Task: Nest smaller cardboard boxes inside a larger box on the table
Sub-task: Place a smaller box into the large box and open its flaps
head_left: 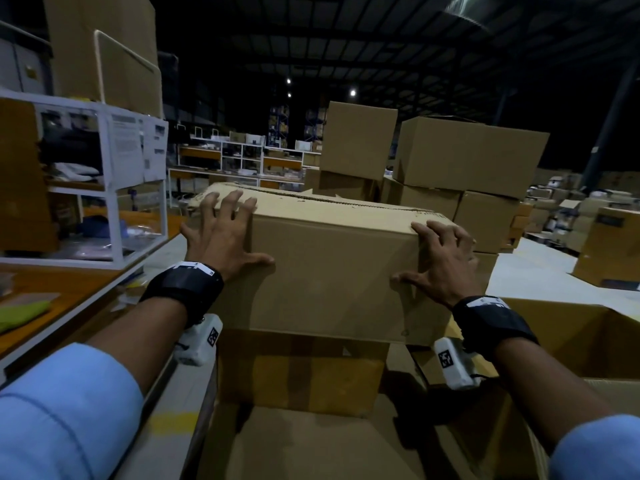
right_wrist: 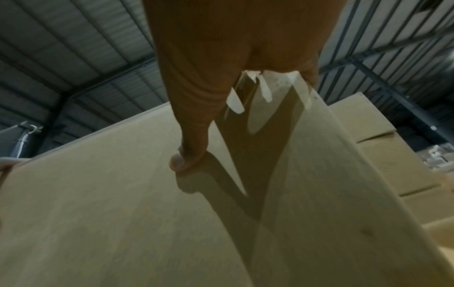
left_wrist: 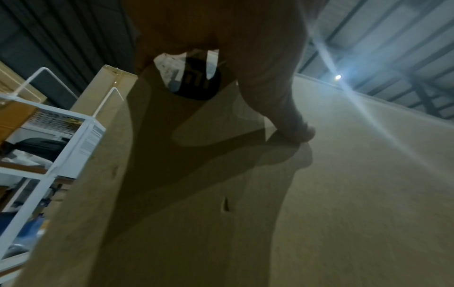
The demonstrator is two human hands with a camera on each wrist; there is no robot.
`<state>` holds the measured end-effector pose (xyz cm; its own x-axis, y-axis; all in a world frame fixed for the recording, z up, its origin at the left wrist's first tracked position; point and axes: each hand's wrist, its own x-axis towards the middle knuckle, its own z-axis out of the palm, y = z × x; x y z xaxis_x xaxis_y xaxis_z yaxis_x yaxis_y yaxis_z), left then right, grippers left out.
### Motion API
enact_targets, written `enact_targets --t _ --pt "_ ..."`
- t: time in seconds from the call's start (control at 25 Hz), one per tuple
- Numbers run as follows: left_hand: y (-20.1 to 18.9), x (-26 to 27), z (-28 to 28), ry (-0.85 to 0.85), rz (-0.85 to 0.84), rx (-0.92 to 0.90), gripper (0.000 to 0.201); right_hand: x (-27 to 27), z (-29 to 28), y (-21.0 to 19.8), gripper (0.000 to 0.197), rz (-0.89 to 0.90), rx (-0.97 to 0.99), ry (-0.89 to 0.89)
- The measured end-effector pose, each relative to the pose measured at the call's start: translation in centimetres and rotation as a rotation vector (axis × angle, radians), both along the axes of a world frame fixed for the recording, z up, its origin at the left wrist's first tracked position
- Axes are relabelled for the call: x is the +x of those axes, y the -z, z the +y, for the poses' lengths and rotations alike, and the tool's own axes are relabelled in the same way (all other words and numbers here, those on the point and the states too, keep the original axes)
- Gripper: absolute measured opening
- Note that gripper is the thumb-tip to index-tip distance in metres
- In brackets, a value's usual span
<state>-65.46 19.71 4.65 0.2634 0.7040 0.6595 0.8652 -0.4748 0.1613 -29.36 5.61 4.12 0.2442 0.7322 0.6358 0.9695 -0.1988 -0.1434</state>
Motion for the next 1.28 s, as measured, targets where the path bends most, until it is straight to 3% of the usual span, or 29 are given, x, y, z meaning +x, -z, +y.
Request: enact_targets --t 0.36,0.72,1.04,1.28 --pt "1.3 -0.3 -1.6 0.035 -0.006 0.179 0.109 0.7 -1.5 1.2 0.094 -0.092 0.201 -0.081" --pt "-0.8 3.7 -5.0 0.075 -0.051 0.300 0.104 5.0 -5.7 -0.9 0.092 -0.158 0.335 -0.102" --pt "-3.3 15.4 -10.6 0.136 -0.093 0.397 0.102 16.5 -13.5 -3.4 0.089 -0.266 0.438 -0.051" --pt "-2.9 29.5 -17.4 0.136 -0.078 0.451 0.102 30.7 -20.6 -2.4 0.090 -0.275 0.448 -0.020"
